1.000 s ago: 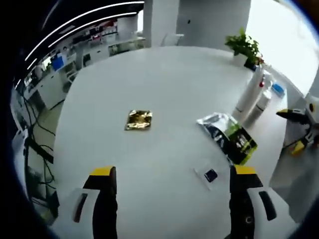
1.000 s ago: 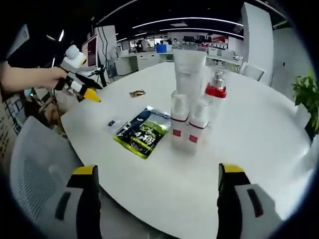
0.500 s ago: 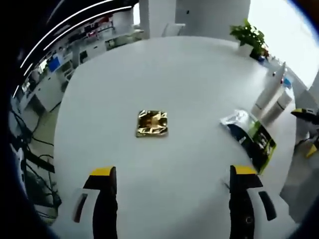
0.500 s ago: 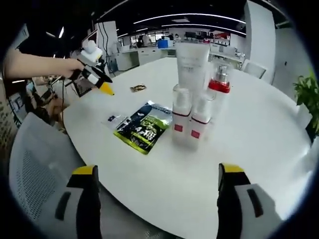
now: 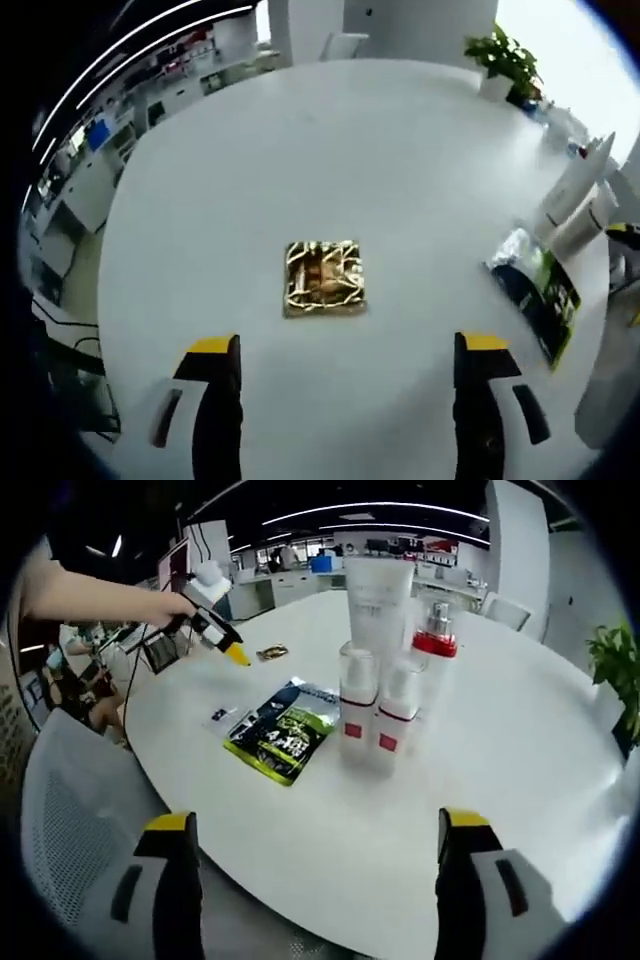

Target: Arrange the skincare products in the storage area until every visible bottle or jar stands upright without overlapping.

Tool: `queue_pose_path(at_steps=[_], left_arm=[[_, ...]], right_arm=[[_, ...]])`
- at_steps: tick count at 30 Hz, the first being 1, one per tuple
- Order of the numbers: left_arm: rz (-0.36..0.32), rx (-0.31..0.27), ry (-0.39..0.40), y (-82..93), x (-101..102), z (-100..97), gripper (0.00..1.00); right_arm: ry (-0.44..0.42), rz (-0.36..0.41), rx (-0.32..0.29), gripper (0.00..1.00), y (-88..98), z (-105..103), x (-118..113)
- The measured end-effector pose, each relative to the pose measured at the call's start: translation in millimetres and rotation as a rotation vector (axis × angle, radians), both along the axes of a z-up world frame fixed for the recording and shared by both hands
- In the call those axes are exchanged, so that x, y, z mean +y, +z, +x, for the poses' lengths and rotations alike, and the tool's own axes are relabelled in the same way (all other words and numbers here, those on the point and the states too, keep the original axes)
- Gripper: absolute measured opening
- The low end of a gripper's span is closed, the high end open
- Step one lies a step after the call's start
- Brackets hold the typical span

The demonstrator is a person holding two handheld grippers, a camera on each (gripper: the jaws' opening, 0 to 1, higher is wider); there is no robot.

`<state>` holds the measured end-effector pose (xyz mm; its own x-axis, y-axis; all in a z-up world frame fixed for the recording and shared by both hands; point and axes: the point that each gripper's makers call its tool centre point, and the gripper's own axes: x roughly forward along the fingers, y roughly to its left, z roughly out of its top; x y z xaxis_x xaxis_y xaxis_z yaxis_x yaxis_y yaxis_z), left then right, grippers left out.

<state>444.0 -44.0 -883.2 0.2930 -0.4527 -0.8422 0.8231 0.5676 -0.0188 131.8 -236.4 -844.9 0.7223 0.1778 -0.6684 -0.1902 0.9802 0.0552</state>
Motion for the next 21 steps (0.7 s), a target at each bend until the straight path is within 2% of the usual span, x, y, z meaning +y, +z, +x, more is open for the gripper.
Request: queue_pose_path(at_steps=[8, 17, 18, 21], left_arm=[[0.027, 0.033, -0.027, -11.9, -11.8, 18.3, 0.79], [0.085, 0.064, -0.057, -23.9, -12.1, 27.0, 0.75], [0.090, 0.046, -0.064, -22.5, -12.1, 29.8, 0.72], [0.094, 0.063, -0.053, -20.2, -11.1, 33.4, 0.70]], right_arm=[[-0.016, 0.009, 0.011, 0.99, -1.1, 0.1, -2.9], [-0.026, 0.033, 0.038, 0.99, -5.0, -0.3, -2.5], [-0.023, 0.032, 0.041, 0.99, -5.6, 0.1, -2.3], [-0.021, 0.029, 0.058, 0.99, -8.6, -0.4, -2.1]])
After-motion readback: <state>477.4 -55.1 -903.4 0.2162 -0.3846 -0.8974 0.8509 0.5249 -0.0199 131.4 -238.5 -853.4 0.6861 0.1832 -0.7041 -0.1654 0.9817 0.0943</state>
